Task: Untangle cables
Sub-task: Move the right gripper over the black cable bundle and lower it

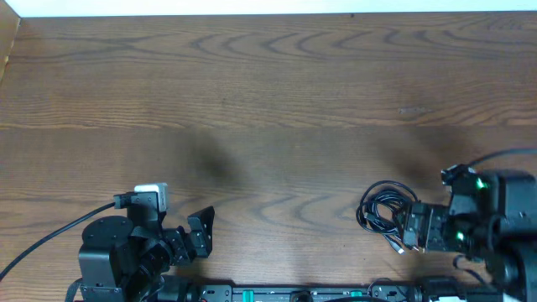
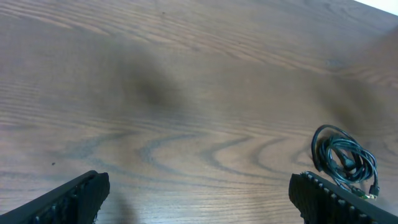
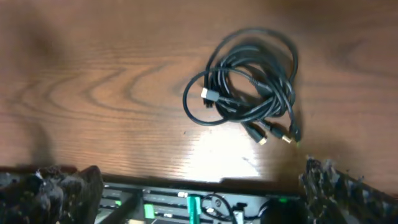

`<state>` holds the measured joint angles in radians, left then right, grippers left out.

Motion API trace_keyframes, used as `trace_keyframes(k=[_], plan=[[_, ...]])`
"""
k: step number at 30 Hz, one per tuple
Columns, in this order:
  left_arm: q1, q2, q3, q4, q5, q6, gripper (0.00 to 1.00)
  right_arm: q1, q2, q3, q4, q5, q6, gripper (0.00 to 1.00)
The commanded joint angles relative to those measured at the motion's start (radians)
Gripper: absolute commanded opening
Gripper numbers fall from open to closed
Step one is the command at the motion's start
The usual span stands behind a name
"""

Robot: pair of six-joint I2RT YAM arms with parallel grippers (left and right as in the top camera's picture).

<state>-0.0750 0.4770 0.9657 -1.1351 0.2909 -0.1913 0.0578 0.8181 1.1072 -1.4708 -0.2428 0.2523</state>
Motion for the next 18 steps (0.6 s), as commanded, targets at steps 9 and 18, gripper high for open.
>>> trace_keyframes(k=[9, 18], plan=[[-0.001, 0.003, 0.018, 0.021, 0.013, -0.010, 0.98, 0.005, 0.251, 0.016, 0.026, -0.186, 0.070, 0.99], [-0.001, 0.003, 0.018, 0.021, 0.013, -0.010, 0.98, 0.005, 0.433, 0.004, 0.071, -0.088, 0.193, 0.99]])
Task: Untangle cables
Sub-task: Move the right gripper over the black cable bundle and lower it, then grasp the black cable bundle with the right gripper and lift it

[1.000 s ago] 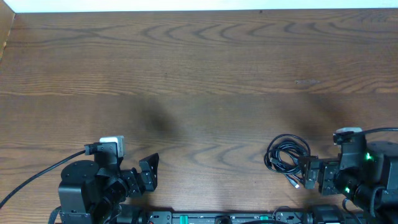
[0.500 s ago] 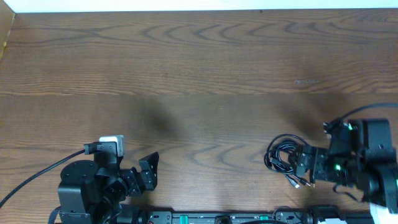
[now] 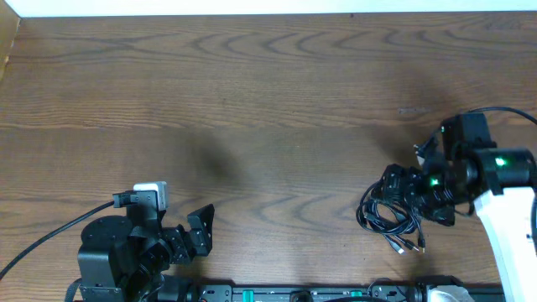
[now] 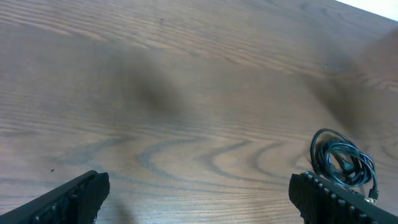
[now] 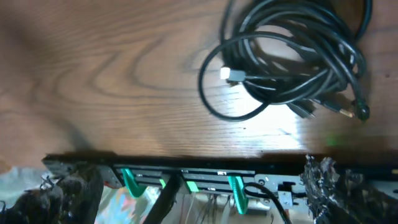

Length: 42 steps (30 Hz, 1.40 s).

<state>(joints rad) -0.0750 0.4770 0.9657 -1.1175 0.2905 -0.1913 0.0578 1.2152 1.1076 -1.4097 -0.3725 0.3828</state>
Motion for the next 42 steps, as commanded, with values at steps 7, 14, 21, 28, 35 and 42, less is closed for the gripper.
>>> trace_keyframes(k=[7, 14, 21, 28, 35, 42], plan=[[-0.001, 0.003, 0.018, 0.004, 0.013, -0.009, 0.98, 0.010, 0.136, -0.073, 0.116, 0.041, 0.066, 0.99], [-0.001, 0.003, 0.018, 0.005, 0.013, -0.009, 0.98, 0.010, 0.227, -0.156, 0.206, 0.040, 0.065, 0.99], [-0.001, 0.003, 0.018, 0.005, 0.013, -0.009, 0.98, 0.013, 0.266, -0.248, 0.358, 0.028, 0.065, 0.98], [-0.001, 0.003, 0.018, 0.005, 0.013, -0.009, 0.98, 0.043, 0.267, -0.360, 0.583, -0.005, 0.074, 0.95], [-0.001, 0.003, 0.018, 0.005, 0.013, -0.009, 0.98, 0.076, 0.272, -0.459, 0.777, -0.138, 0.074, 0.86], [-0.001, 0.003, 0.018, 0.005, 0.013, -0.009, 0.98, 0.156, 0.272, -0.464, 0.906, -0.158, 0.074, 0.86]])
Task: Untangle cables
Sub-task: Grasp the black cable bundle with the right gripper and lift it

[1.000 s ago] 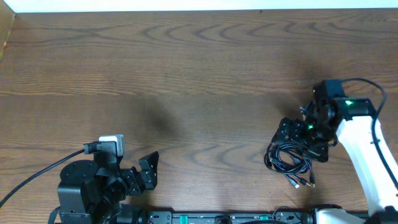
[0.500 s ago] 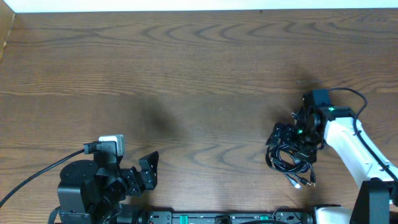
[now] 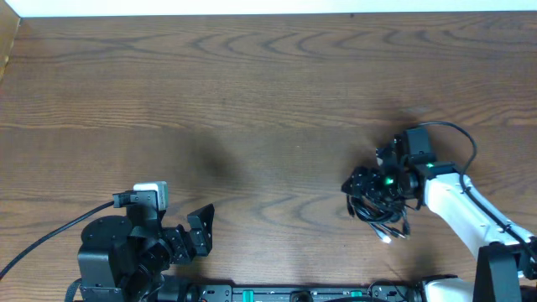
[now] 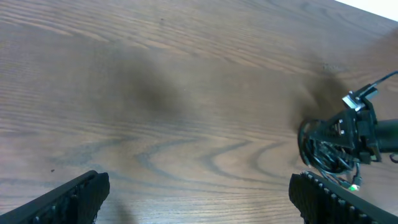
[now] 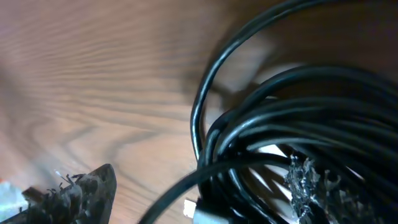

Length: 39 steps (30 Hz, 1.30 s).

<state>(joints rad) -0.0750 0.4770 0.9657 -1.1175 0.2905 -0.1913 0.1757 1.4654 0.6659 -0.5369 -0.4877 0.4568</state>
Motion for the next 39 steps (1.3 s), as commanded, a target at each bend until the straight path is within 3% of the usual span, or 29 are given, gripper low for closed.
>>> trace_keyframes(k=[1, 11, 17, 22, 26, 32, 39], plan=[[-0.001, 0.003, 0.018, 0.005, 0.013, -0.009, 0.98, 0.051, 0.021, -0.022, 0.060, -0.047, 0.003, 0.86], [-0.001, 0.003, 0.018, 0.005, 0.013, -0.009, 0.98, 0.230, 0.022, -0.022, 0.378, -0.045, 0.037, 0.86], [-0.001, 0.003, 0.018, 0.005, 0.013, -0.009, 0.97, 0.295, 0.021, -0.014, 0.441, -0.043, 0.037, 0.90], [-0.001, 0.003, 0.018, 0.004, 0.013, -0.009, 0.98, 0.295, -0.005, 0.029, 0.354, -0.046, -0.017, 0.89], [-0.001, 0.003, 0.018, 0.005, 0.013, -0.009, 0.98, 0.294, -0.070, 0.119, 0.183, -0.019, -0.128, 0.91], [-0.001, 0.003, 0.018, 0.004, 0.013, -0.009, 0.98, 0.296, -0.179, 0.283, -0.135, 0.202, -0.292, 0.93], [-0.001, 0.003, 0.018, 0.004, 0.013, -0.010, 0.98, 0.296, -0.235, 0.303, -0.271, 0.475, -0.451, 0.92]])
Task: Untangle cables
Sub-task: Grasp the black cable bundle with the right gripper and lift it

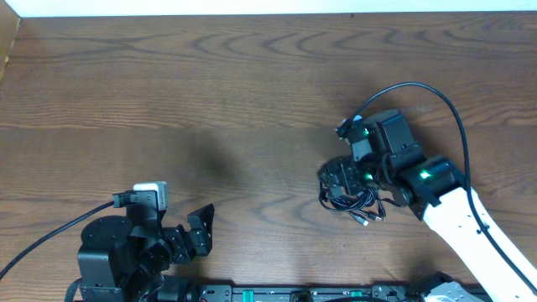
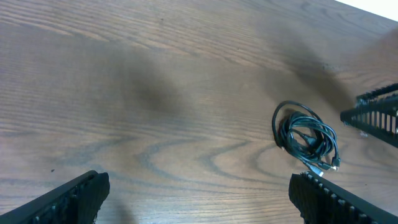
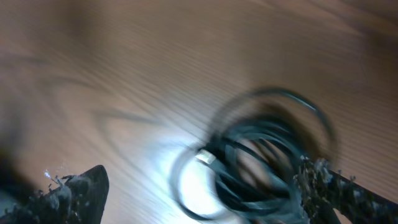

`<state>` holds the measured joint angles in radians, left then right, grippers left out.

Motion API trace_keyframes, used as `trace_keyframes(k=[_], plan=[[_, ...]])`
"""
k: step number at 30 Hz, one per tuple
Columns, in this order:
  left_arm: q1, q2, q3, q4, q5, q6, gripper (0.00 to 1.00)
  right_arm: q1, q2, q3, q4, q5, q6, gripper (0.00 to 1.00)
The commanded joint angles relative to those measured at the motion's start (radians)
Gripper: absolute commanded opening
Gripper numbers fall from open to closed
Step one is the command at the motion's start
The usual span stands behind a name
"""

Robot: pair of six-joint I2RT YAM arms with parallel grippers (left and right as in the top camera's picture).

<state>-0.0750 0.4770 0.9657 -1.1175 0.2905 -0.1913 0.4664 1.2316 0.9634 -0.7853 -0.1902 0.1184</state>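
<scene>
A tangled bundle of black cables [image 1: 359,200] with several plug ends lies on the wooden table, right of centre. It also shows in the left wrist view as the coil [image 2: 306,138]. My right gripper [image 1: 341,181] hangs just above the bundle's left part, open; its view is blurred, with the cables [image 3: 261,168] below and between the wide-apart fingers [image 3: 74,193]. One ridged right finger [image 2: 373,115] shows a little apart from the coil. My left gripper [image 1: 198,230] rests open and empty at the front left [image 2: 199,199].
The table's front edge carries a rail with electronics [image 1: 294,294]. A grey cable [image 1: 50,239] runs from the left arm's base off the left side. A black lead [image 1: 419,88] arcs over the right arm. Bare wood [image 1: 210,101] covers the middle and back.
The right arm has moved left and lifted off the bundle, which was pressed close against its camera. The bundle now lies further left, toward the table's middle. The left arm is unchanged.
The bundle first lay at the front right, with the right gripper drawn back beside it. The gripper then stood over it, then low on it with fingers either side. Now the bundle sits nearer the centre, the gripper open above it. The left arm stayed parked.
</scene>
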Motion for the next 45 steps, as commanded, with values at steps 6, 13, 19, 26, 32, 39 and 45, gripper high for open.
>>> trace_keyframes(k=[6, 13, 19, 26, 32, 39, 45], plan=[[-0.001, 0.003, 0.018, 0.004, 0.013, -0.009, 0.98, 0.004, 0.019, -0.003, -0.029, 0.283, -0.188, 0.92], [-0.001, 0.003, 0.018, 0.004, 0.013, -0.010, 0.98, 0.002, 0.137, -0.005, -0.057, 0.286, -0.267, 0.99], [-0.001, 0.003, 0.018, 0.003, 0.013, -0.010, 0.98, -0.008, 0.303, -0.005, -0.061, 0.298, -0.300, 0.91], [-0.001, 0.003, 0.017, 0.004, 0.013, -0.009, 0.98, -0.038, 0.426, -0.005, -0.060, 0.312, -0.299, 0.89], [-0.001, 0.003, 0.018, 0.004, 0.013, -0.009, 0.98, -0.095, 0.506, -0.009, -0.006, 0.311, -0.299, 0.86], [-0.001, 0.003, 0.018, 0.004, 0.013, -0.009, 0.98, -0.134, 0.538, -0.010, 0.027, 0.302, -0.299, 0.77], [-0.001, 0.003, 0.018, 0.004, 0.013, -0.009, 0.98, -0.158, 0.538, -0.010, 0.074, 0.190, -0.299, 0.15]])
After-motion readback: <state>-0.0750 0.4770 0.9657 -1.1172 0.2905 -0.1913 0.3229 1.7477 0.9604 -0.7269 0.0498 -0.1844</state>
